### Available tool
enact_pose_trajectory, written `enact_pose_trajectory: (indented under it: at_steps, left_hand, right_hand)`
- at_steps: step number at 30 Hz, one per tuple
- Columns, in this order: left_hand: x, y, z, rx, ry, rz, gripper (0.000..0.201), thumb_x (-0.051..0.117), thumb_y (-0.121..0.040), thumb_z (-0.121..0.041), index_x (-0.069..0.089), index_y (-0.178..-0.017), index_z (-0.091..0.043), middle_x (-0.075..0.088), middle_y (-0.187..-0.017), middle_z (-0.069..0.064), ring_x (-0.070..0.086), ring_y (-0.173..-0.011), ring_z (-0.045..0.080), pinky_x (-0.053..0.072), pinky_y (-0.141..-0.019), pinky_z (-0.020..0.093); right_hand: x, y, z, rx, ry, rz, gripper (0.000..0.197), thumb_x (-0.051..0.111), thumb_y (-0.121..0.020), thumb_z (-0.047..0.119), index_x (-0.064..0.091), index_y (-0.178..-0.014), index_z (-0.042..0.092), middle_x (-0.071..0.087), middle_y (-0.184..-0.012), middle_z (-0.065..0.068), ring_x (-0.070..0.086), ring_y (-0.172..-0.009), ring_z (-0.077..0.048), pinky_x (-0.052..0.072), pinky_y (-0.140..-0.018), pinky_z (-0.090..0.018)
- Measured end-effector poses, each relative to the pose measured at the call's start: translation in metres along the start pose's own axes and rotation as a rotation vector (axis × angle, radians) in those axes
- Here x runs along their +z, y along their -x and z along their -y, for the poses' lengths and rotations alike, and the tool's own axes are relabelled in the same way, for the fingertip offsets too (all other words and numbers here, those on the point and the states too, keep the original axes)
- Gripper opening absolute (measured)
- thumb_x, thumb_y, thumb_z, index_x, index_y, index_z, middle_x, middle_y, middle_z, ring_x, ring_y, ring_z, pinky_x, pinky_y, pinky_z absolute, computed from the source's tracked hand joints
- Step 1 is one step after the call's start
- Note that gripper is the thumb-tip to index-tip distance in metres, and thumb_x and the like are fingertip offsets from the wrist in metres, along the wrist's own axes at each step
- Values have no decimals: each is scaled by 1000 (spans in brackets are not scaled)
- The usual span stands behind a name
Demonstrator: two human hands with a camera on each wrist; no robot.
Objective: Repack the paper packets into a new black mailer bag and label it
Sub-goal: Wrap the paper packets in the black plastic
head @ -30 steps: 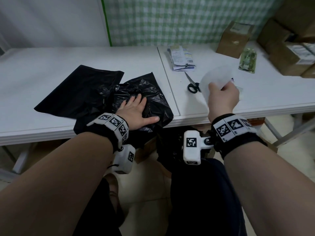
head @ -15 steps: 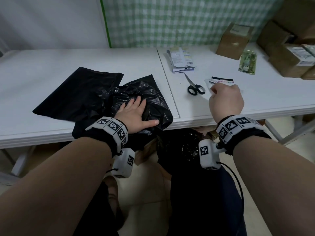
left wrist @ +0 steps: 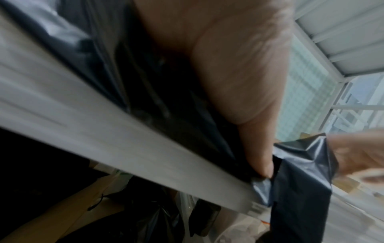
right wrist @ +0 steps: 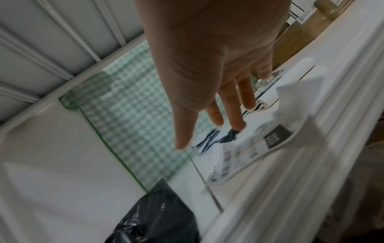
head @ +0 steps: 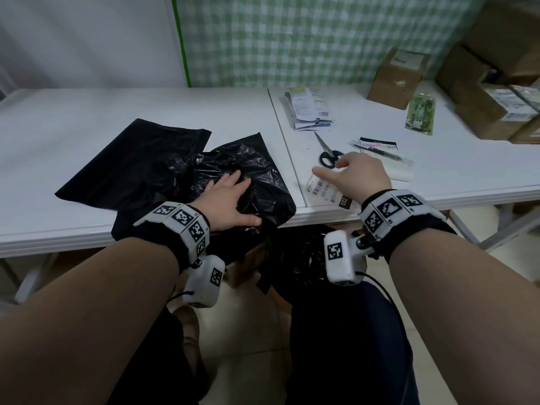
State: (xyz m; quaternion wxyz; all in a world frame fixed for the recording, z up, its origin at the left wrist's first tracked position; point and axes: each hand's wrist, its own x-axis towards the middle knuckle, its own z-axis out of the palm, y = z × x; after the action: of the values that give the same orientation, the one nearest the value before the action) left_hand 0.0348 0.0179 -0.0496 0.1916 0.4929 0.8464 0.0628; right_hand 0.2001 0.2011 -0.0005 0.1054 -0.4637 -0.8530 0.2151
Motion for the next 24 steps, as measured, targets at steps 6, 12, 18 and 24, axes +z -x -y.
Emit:
enact_pose_trajectory:
  at_steps: [6, 12, 18, 24]
  left_hand:
    - [-8, 6, 0, 86, 175, -235, 41, 53, -91, -23, 54, -132, -17, 33, -145, 11, 32, -136, 26, 23, -114, 27]
    - [-30, 12, -3, 160, 211, -452, 43, 49, -88, -9, 58, -127, -27, 40, -106, 3, 40, -111, 26, 27, -107, 31]
    - [-74, 12, 2, 113, -22, -514, 80, 59, -82, -44, 14, -148, -37, 46, -130, 2, 36, -131, 21, -8, -114, 56]
    - [-118, -4, 31, -23, 198, -603, 92, 44, -71, -71, 13, -149, -32, 35, -144, 11, 29, -136, 29, 19, -115, 49]
  right_hand:
    - [12, 5, 44, -63, -368, 175, 21, 61, -84, 37, 59, -85, 16, 58, -75, 4, 61, -81, -21, 57, -76, -37]
    - [22, 12, 71, -26, -699, 535, 17, 65, -86, 8, 54, -91, 19, 57, -82, -3, 56, -64, -15, 51, -51, -22]
    - [17, -13, 97, -158, -782, 187, 34, 57, -78, -11, 61, -70, 21, 62, -79, -7, 61, -72, -24, 55, -67, -32]
    - [4, -56, 135, -108, -990, 9, 39, 47, -83, -13, 64, -76, 22, 69, -98, -13, 64, -76, -22, 55, -58, -22]
